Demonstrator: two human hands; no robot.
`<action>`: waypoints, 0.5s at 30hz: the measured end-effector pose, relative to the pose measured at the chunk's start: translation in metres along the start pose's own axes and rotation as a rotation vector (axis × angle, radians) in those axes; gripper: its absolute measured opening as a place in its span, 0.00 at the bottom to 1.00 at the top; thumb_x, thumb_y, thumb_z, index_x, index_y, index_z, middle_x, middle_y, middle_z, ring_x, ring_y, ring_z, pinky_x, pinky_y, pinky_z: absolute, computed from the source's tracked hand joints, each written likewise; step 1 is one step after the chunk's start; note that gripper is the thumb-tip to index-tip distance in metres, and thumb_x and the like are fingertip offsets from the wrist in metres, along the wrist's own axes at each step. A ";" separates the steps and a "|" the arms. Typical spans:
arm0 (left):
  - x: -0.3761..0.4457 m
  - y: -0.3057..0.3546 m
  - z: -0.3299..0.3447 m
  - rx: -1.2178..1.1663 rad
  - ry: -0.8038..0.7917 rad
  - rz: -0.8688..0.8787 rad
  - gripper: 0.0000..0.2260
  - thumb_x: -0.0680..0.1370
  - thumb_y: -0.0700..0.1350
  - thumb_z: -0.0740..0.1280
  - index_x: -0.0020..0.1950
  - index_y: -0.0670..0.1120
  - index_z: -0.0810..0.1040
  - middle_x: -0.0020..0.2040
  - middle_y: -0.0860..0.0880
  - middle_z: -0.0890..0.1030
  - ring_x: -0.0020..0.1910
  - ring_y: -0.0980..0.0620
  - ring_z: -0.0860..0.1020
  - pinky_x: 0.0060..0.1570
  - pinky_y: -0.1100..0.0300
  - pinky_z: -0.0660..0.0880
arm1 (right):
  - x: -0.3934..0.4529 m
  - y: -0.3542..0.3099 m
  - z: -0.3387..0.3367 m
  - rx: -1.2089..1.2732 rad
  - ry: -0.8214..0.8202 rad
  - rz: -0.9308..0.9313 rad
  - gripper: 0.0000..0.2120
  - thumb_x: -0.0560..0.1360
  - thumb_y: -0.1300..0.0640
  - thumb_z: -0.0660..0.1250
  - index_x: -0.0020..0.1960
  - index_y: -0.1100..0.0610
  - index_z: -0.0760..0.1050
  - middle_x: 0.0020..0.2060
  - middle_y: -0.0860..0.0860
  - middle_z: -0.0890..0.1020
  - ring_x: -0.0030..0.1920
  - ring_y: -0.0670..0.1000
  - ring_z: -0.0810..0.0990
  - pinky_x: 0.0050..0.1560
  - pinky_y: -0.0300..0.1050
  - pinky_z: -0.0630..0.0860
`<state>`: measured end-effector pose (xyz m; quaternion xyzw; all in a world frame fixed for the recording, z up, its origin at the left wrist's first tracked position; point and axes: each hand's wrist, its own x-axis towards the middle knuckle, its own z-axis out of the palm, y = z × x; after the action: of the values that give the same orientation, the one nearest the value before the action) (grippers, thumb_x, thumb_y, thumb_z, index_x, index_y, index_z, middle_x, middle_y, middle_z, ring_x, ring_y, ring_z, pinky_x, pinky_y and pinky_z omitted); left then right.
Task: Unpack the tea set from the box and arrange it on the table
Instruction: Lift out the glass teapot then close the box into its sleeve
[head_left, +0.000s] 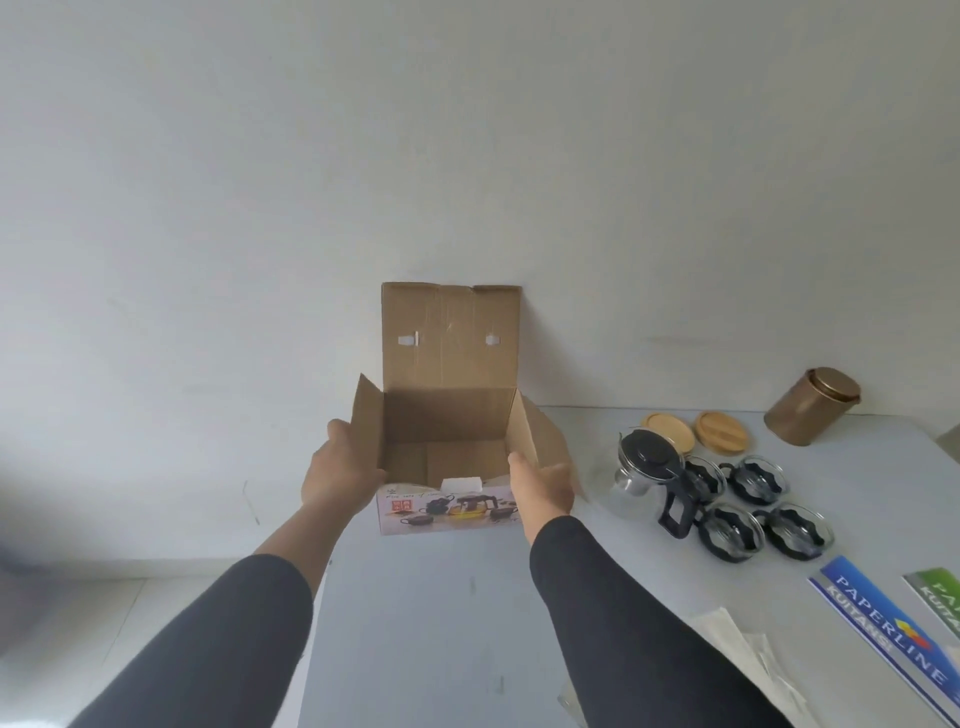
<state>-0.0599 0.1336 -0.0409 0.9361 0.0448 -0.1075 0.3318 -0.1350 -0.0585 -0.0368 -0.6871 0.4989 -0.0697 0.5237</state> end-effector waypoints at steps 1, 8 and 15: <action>0.002 -0.002 0.002 0.002 0.004 0.064 0.23 0.72 0.38 0.68 0.62 0.46 0.62 0.52 0.46 0.76 0.46 0.45 0.74 0.40 0.54 0.73 | -0.002 -0.001 0.003 -0.017 0.030 -0.050 0.21 0.72 0.51 0.65 0.60 0.63 0.68 0.55 0.58 0.78 0.52 0.59 0.76 0.47 0.46 0.70; 0.005 -0.011 0.004 -0.016 -0.047 0.267 0.28 0.71 0.36 0.69 0.68 0.51 0.63 0.60 0.46 0.74 0.48 0.51 0.73 0.46 0.60 0.75 | -0.019 -0.001 0.015 -0.015 0.146 -0.351 0.08 0.71 0.55 0.64 0.46 0.59 0.69 0.44 0.54 0.75 0.46 0.56 0.75 0.41 0.43 0.70; 0.009 -0.007 0.002 -0.018 -0.100 0.296 0.22 0.73 0.60 0.67 0.62 0.50 0.74 0.61 0.48 0.70 0.53 0.53 0.72 0.52 0.59 0.69 | -0.019 -0.005 0.014 -0.263 0.066 -0.499 0.04 0.76 0.55 0.59 0.45 0.56 0.67 0.44 0.52 0.73 0.48 0.55 0.74 0.56 0.51 0.72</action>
<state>-0.0527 0.1382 -0.0485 0.9230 -0.1094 -0.1032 0.3542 -0.1329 -0.0353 -0.0312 -0.8480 0.3358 -0.1534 0.3803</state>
